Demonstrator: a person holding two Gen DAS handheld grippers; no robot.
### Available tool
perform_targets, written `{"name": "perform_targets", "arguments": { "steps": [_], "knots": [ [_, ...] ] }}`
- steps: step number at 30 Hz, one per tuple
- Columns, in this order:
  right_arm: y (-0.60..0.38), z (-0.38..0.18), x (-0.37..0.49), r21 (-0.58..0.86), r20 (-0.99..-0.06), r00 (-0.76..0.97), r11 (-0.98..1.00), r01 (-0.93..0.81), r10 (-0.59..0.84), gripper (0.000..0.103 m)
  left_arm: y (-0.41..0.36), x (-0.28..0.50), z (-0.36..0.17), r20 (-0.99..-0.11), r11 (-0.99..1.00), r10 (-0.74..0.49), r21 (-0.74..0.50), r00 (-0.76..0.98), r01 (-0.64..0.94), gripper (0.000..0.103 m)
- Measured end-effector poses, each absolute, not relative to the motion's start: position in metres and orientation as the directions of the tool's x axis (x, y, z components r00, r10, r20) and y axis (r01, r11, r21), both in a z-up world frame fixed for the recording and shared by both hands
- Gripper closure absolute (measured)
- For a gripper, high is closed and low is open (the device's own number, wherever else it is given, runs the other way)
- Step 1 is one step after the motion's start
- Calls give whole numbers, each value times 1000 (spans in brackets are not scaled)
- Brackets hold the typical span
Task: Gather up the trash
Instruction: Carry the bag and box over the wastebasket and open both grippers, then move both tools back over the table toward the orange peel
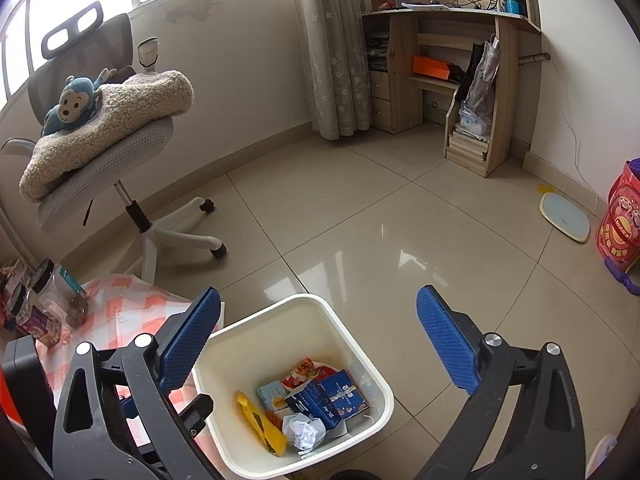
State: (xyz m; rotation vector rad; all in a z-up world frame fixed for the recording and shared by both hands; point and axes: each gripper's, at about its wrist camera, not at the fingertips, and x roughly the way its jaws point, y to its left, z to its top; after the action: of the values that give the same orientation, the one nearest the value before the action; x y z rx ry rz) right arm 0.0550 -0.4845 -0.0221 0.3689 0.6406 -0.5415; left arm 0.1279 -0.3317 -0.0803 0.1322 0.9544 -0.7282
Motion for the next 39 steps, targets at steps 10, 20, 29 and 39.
{"name": "perform_targets", "arguments": {
  "steps": [10, 20, 29, 39],
  "knots": [
    [-439, -24, 70, 81, -634, 683, 847, 526, -364, 7, -263, 134, -60, -746, 839, -435, -132, 504, 528, 40],
    [-373, -33, 93, -8, -641, 700, 916, 402, -314, 7, -192, 145, -64, -775, 904, -303, -50, 554, 425, 36],
    [-319, -39, 115, -35, -666, 707, 956, 290, -239, 7, -122, 162, -77, -820, 941, -200, -9, 535, 339, 34],
    [-266, -50, 144, -26, -706, 692, 983, 182, -147, 7, -45, 199, -131, -956, 977, -125, -71, 264, 203, 34]
  ]
}}
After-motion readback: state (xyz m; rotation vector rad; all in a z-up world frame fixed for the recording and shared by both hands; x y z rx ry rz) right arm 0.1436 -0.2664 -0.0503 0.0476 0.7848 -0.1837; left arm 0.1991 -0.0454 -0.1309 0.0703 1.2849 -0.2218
